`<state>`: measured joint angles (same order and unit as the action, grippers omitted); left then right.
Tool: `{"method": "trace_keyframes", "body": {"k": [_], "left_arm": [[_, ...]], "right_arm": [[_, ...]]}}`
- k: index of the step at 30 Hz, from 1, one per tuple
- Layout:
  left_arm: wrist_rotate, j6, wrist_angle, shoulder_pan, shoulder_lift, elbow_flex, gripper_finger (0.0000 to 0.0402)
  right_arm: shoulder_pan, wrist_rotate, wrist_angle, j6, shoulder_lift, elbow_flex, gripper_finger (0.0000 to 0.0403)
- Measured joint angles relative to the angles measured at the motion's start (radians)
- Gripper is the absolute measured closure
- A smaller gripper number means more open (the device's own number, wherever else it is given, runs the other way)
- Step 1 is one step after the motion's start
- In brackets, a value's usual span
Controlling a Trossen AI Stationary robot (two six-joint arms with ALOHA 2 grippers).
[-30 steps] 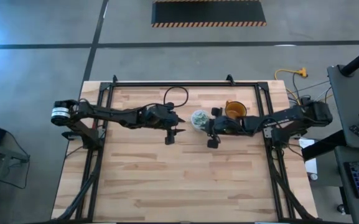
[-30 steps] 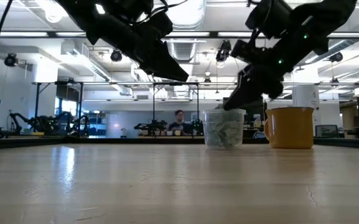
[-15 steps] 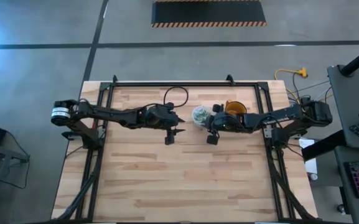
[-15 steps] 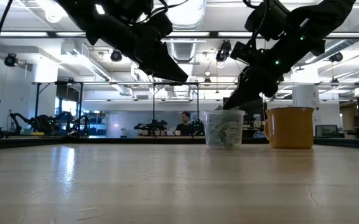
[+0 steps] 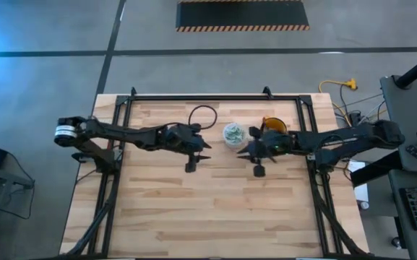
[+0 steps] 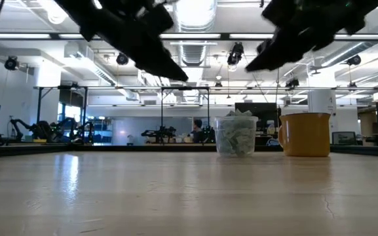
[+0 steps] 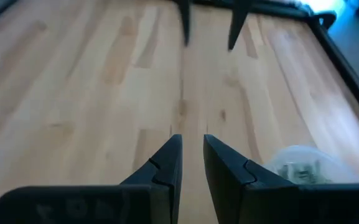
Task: Pick and place Stevia / Truvia into bins
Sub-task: Return to Home Position
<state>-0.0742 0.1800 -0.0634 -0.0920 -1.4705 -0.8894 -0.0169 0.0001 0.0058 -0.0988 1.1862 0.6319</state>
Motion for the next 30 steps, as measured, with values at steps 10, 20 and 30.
{"method": "trace_keyframes", "body": {"k": [10, 20, 30], "left_arm": [[0.006, 0.078, 0.073, 0.041, 0.440, 0.181, 0.0230], [0.079, -0.078, 0.042, 0.042, 1.057, 0.512, 0.0230], [-0.031, -0.099, -0.063, 0.042, 1.462, 0.805, 0.0230]], "right_arm": [[0.074, 0.027, -0.268, 0.003, -0.446, 0.001, 0.0346], [0.083, 0.021, -0.417, 0.074, -0.858, -0.094, 0.0346], [0.082, -0.035, -0.269, 0.021, -1.071, -0.303, 0.0346]]}}
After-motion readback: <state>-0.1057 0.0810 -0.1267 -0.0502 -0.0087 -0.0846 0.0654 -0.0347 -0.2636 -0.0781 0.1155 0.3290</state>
